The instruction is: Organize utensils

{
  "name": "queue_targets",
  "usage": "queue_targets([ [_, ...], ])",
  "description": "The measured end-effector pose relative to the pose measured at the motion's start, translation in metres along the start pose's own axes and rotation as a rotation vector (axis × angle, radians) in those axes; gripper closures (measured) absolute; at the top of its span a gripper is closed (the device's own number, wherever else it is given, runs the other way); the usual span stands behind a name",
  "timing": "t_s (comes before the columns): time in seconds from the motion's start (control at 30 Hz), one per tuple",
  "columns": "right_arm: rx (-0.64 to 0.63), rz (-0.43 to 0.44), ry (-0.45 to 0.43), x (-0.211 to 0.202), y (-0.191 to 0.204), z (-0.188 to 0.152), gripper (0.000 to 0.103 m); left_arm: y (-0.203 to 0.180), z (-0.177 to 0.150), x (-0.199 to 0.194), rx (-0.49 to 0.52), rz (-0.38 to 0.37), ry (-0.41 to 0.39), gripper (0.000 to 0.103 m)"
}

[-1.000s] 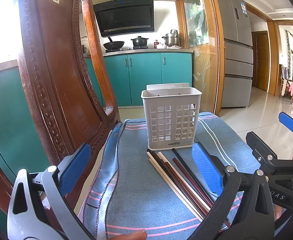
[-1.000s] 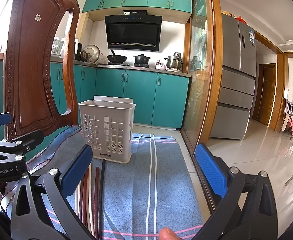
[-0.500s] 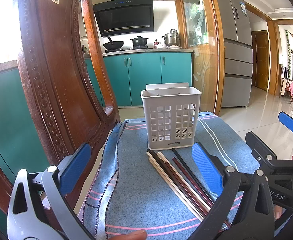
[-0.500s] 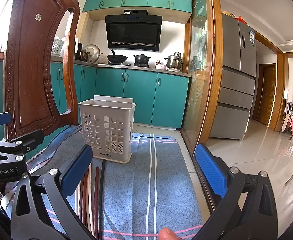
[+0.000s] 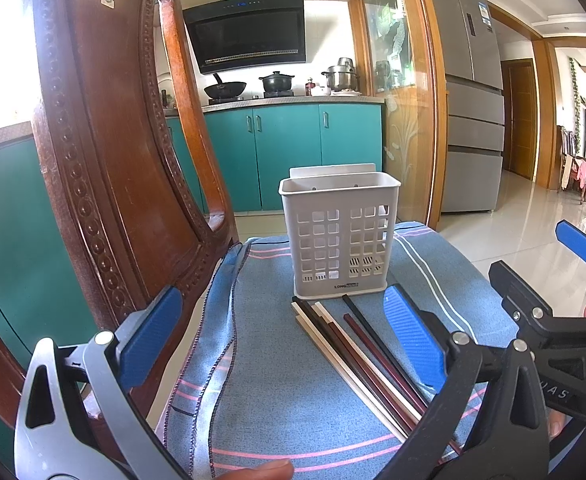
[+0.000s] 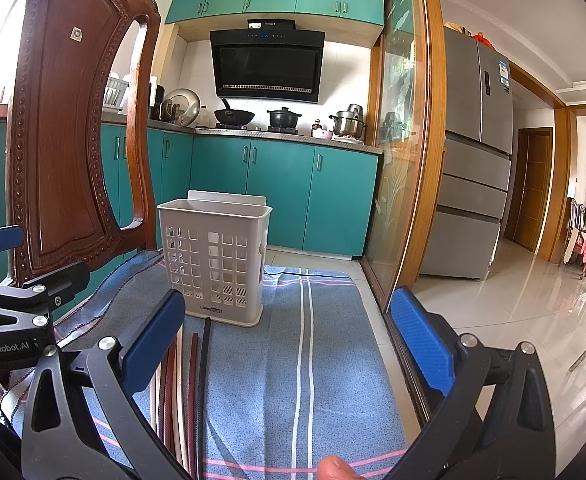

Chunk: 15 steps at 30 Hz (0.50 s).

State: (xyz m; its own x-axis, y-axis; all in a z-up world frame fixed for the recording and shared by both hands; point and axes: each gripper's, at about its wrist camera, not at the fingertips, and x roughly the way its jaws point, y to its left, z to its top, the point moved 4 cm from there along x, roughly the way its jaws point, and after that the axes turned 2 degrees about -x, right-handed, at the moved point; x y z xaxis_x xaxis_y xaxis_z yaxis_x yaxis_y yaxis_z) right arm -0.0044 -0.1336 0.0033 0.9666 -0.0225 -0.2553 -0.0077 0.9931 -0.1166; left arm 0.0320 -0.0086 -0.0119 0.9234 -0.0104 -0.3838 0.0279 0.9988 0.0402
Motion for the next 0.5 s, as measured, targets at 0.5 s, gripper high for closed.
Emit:
queue_targets([
  [0.5, -0.001, -0.001, 0.0, 0.0008, 0.0002, -0.0006, 0.003, -0.0001, -0.0005, 0.0001, 0.001, 0.001, 0.0, 0.003],
])
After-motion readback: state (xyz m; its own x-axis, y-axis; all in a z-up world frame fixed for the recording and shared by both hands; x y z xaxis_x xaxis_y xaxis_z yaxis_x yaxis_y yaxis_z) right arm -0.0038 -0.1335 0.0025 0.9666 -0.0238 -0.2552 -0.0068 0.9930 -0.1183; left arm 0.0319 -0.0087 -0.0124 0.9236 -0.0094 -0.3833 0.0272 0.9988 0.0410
